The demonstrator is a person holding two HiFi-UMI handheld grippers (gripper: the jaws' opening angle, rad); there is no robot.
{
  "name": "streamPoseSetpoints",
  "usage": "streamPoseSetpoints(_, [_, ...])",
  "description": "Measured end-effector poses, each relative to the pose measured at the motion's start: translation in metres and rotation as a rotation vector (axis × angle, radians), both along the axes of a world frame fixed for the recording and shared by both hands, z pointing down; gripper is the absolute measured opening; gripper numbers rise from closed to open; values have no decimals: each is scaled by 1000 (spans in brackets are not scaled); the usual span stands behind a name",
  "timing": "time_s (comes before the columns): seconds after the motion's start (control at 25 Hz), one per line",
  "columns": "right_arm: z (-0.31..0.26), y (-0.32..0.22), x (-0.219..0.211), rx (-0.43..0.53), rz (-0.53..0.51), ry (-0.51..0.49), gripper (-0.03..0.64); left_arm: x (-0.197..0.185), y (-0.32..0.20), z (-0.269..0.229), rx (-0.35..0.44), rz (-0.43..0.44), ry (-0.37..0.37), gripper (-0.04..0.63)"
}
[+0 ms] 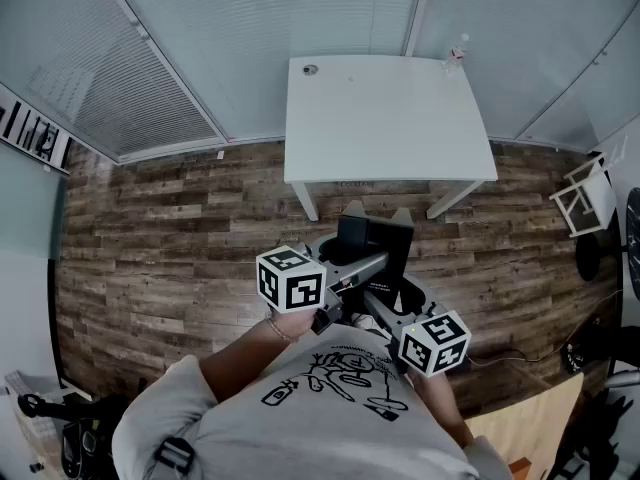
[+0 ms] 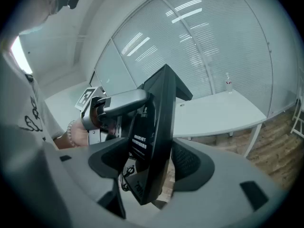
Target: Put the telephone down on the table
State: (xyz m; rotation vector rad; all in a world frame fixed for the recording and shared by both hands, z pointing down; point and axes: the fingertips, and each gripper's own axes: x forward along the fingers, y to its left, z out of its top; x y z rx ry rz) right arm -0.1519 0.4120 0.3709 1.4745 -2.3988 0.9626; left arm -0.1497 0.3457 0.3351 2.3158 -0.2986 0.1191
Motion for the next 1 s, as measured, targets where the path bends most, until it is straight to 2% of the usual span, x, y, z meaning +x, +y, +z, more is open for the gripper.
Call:
streamPoseSetpoints(0.72, [2,-27,-23,13,26,-8,273,-21,-26,2,13,19,-12,325])
streamPoseSetpoints(1.0, [8,-45,-13,-5,19,-23,273,-11,-44,9,5,11,-28,324])
